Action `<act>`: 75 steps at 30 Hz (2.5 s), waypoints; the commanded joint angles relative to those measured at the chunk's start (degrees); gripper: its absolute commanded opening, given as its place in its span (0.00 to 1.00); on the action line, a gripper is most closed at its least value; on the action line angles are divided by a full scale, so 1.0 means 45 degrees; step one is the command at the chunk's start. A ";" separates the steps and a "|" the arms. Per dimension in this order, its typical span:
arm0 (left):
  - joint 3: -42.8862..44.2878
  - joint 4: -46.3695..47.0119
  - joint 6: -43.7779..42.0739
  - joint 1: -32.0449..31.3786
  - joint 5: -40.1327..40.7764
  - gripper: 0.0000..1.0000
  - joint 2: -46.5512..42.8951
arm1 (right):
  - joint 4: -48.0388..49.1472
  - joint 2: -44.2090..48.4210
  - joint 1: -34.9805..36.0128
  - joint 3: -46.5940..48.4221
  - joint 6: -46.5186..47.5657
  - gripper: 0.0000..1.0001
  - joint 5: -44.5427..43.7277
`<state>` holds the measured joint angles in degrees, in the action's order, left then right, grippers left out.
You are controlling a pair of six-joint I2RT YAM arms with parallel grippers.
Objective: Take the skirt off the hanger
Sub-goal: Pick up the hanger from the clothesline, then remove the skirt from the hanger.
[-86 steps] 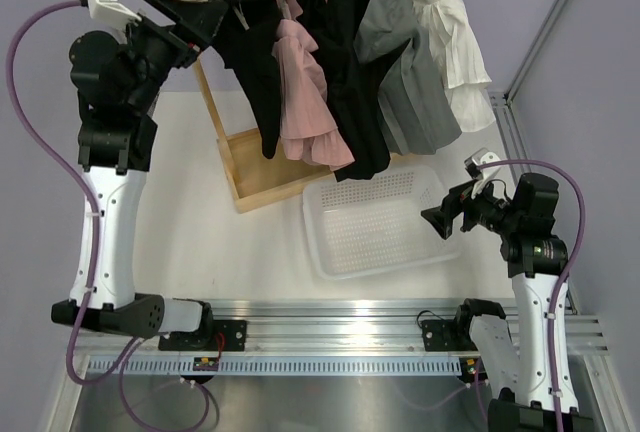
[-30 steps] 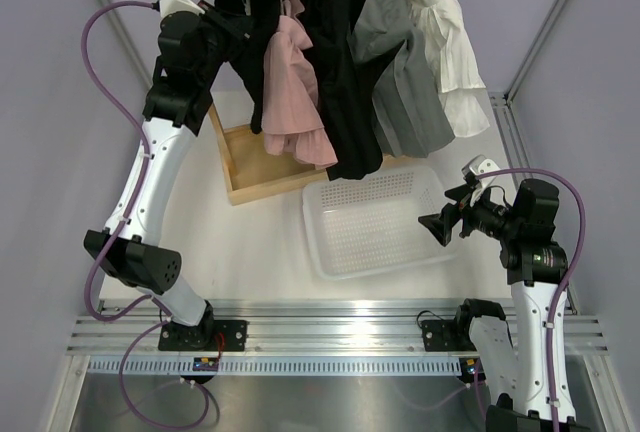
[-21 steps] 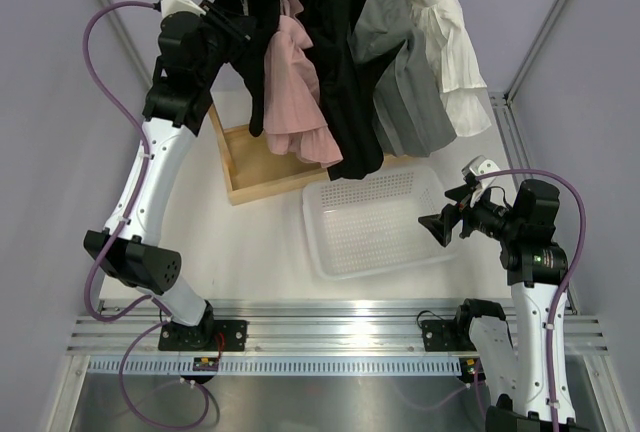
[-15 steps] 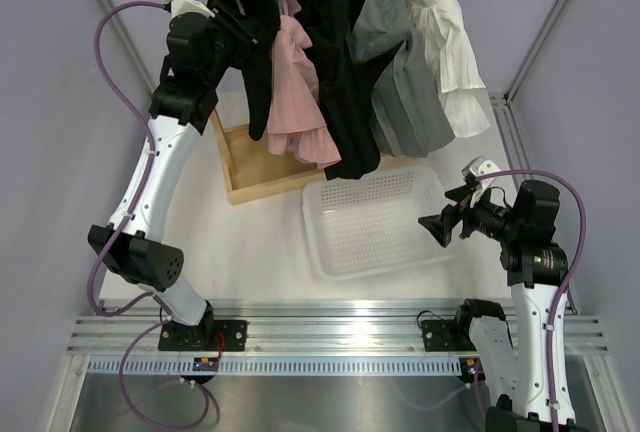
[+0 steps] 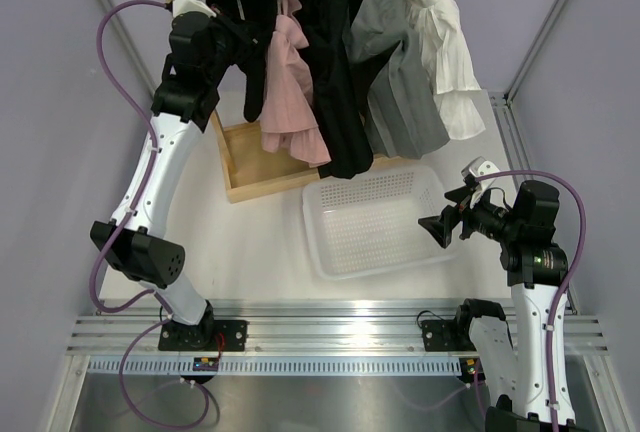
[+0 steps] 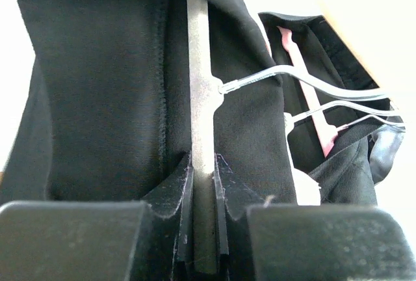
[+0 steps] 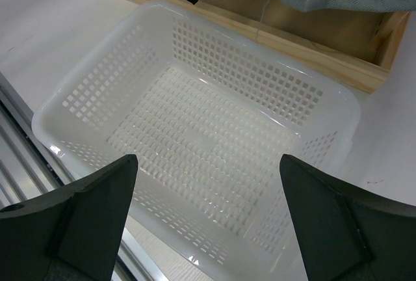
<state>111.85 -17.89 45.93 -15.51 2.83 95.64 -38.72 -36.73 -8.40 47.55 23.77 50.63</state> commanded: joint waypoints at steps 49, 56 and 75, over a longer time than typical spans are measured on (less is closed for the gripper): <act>-0.7372 -0.1356 -0.2843 -0.0167 -0.2324 0.00 -0.8297 | -0.3715 -0.2108 0.0284 0.3176 0.2744 0.99 0.3086; -1.0849 -0.2410 -0.2591 -0.0187 -0.5157 0.00 -1.0837 | -0.2514 -0.3322 0.4844 0.4589 0.0602 0.97 -0.0537; -1.4387 -0.5341 -0.2590 -0.0519 -0.8207 0.00 -1.4337 | 0.2825 -1.0682 1.5323 0.9955 -0.5848 1.00 -1.1736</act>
<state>47.35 -43.24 34.85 -17.61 -30.52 32.77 -30.00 -80.86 58.11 86.46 1.13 7.40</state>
